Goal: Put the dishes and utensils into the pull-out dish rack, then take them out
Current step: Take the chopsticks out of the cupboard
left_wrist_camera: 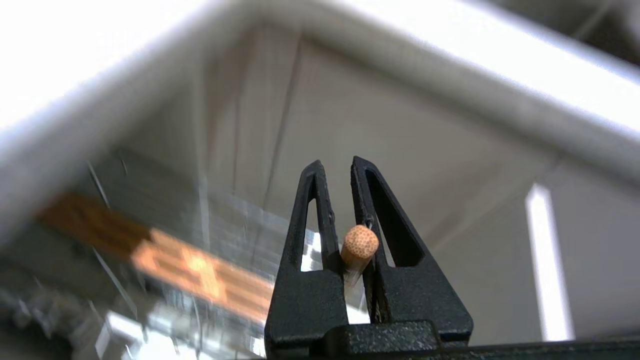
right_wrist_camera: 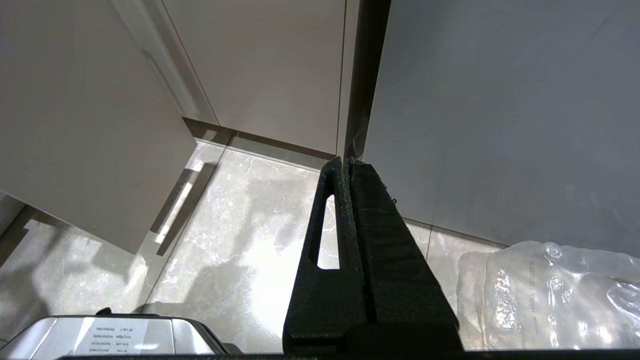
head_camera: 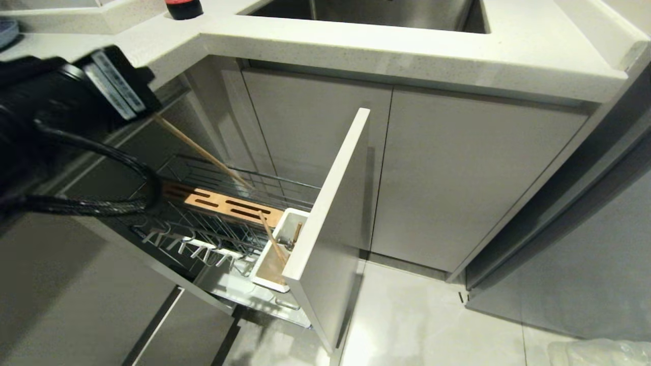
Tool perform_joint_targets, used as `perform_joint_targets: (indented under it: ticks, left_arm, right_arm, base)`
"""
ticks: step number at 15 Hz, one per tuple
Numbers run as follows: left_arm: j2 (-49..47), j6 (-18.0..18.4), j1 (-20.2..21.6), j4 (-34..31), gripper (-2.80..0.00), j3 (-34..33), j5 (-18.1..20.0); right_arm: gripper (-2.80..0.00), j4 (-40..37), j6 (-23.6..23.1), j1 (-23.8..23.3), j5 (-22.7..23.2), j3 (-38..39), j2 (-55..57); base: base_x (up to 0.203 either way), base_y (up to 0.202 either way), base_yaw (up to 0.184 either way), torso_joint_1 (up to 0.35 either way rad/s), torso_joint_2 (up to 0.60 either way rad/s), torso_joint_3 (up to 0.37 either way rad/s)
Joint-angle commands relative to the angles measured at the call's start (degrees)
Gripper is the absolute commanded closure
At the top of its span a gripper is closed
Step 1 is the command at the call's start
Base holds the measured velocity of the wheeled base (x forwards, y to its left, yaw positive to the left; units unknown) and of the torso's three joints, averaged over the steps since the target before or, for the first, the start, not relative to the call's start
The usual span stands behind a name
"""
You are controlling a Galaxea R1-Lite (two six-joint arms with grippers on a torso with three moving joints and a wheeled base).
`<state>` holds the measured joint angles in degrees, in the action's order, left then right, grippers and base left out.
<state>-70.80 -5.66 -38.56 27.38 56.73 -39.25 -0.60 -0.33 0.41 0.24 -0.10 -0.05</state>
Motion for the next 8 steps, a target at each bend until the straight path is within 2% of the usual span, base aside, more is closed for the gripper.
perform_joint_targets:
  ticks: [1, 3, 5, 8]
  left_arm:
    - [4.70, 2.56, 0.04, 0.30, 0.00, 2.63, -0.48]
    - [7.28, 8.18, 0.28, 1.38, 0.00, 5.44, -0.63]
    - [9.33, 15.17, 2.78, 7.32, 0.00, 6.50, -0.60]
    - [11.00, 18.86, 9.53, 13.18, 0.00, 6.62, 0.30]
  right_arm:
    - [0.00, -0.02, -0.02, 0.02, 0.02, 0.01, -0.04]
    - [0.00, -0.02, -0.02, 0.02, 0.02, 0.01, -0.04]
    - [0.00, -0.02, -0.02, 0.02, 0.02, 0.01, -0.04]
    - [0.00, -0.02, -0.02, 0.02, 0.02, 0.01, -0.04]
  base:
    - [0.000, 0.000, 0.000, 0.000, 0.00, 0.000]
    - [0.000, 0.000, 0.000, 0.000, 0.00, 0.000]
    - [0.000, 0.000, 0.000, 0.000, 0.00, 0.000]
    - [0.000, 0.000, 0.000, 0.000, 0.00, 0.000]
